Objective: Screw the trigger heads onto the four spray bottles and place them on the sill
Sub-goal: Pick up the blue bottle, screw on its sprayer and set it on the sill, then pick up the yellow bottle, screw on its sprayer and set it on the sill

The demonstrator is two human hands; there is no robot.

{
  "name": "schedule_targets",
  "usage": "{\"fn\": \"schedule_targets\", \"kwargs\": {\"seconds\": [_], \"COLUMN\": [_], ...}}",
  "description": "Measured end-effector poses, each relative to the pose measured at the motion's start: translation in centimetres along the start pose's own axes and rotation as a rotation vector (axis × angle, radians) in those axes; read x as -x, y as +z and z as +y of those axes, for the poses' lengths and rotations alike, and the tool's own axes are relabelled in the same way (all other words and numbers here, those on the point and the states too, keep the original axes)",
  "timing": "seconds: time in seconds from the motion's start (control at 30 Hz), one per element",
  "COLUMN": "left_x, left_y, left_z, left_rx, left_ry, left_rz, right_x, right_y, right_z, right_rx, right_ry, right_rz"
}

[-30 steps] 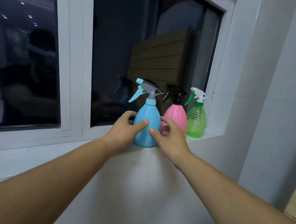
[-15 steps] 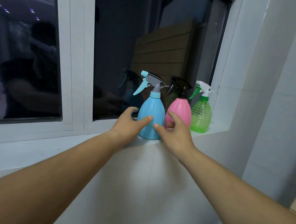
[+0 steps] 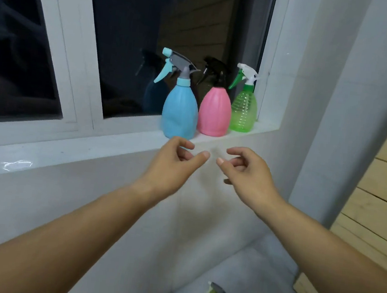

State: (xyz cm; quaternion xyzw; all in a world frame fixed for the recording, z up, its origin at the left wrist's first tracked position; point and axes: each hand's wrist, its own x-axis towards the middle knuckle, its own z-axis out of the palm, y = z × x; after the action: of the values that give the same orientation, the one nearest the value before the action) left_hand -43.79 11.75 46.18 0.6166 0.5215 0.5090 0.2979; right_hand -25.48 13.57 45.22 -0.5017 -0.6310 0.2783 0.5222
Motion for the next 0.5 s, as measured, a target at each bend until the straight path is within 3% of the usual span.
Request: {"fn": "schedule_targets", "kwargs": {"seconds": [0.3,0.5], "left_x": [5.4,8.1], "left_y": [10.8,15.5], "left_z": [-13.5,-23.4], "left_rx": [-0.174,-0.293], "left_ry": [-0.395,-0.654], "left_rz": [-0.474,-0.564], "right_x": [8.3,12.0], "right_y": [-3.4,-2.0], "right_z": [15.0,27.7], "right_rx": [0.024,0.106], "right_ry": [0.453,0.723], "right_rz": [-0.115,-0.221]}}
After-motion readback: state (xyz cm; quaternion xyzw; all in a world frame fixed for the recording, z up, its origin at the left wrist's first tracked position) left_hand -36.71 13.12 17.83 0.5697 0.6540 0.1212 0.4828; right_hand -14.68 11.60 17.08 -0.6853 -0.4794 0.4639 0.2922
